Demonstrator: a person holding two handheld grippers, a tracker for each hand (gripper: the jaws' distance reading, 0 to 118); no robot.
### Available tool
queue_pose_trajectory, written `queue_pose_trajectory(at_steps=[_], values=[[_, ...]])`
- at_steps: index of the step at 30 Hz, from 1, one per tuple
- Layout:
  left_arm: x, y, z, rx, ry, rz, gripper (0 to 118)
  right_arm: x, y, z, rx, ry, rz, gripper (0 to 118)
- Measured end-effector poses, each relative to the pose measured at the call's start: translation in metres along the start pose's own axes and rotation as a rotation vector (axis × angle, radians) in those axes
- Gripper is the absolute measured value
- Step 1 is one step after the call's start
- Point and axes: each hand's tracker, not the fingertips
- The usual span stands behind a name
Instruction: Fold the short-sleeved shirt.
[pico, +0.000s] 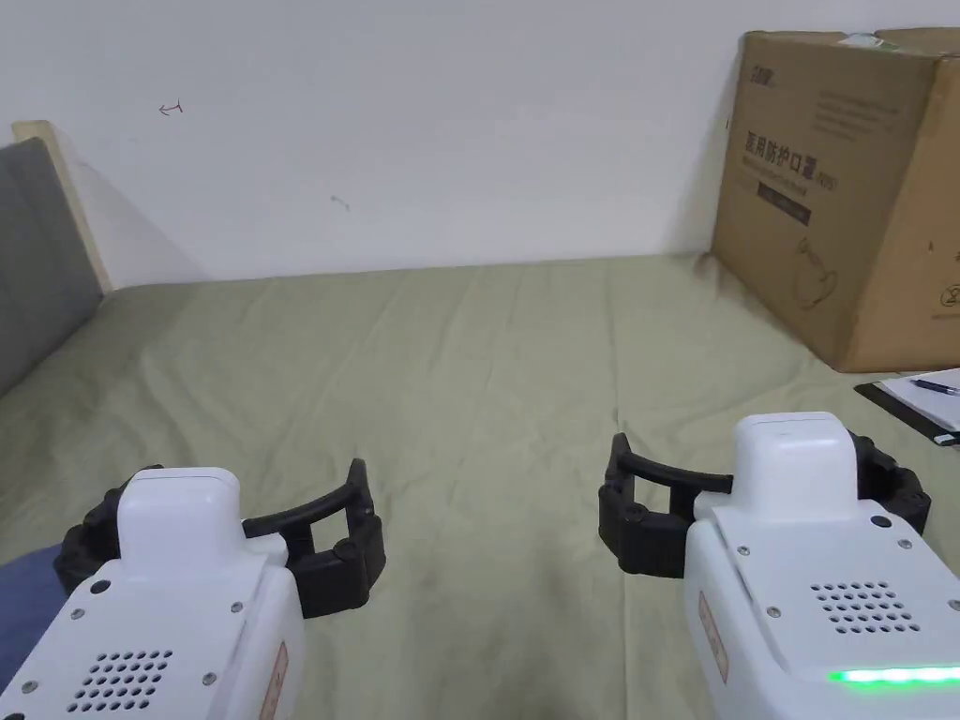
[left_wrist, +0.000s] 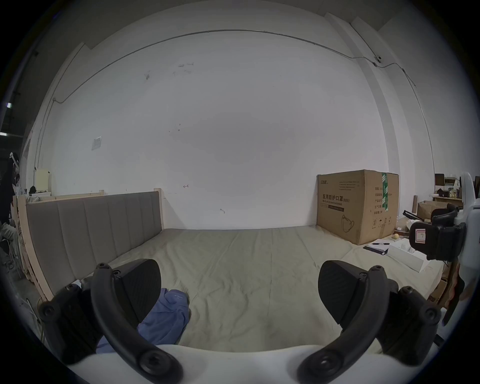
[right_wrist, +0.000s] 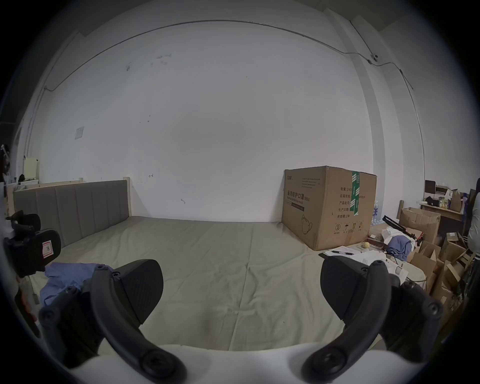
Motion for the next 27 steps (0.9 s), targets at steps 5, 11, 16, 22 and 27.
queue_pose_trajectory(at_steps=[5,11,16,22,27], values=[[0.002,0.0,-0.001,-0.001,-0.001,-0.006,118,0.003,0.0,0.0,0.0,0.0,-0.011,118],[-0.003,-0.001,-0.001,-0.007,-0.058,0.169,118,-0.004,0.0,-0.001,0.041,-0.056,0.105,118],[-0.034,-0.024,-0.014,-0.12,-0.13,0.772,118,-0.039,-0.008,0.0,0.133,-0.122,0.603,118],[-0.051,-0.053,-0.015,-0.2,-0.017,0.992,118,-0.06,-0.02,0.001,0.169,-0.052,0.87,118],[-0.036,-0.033,-0.012,-0.138,0.011,0.608,118,-0.05,-0.005,-0.001,0.105,0.003,0.487,118]])
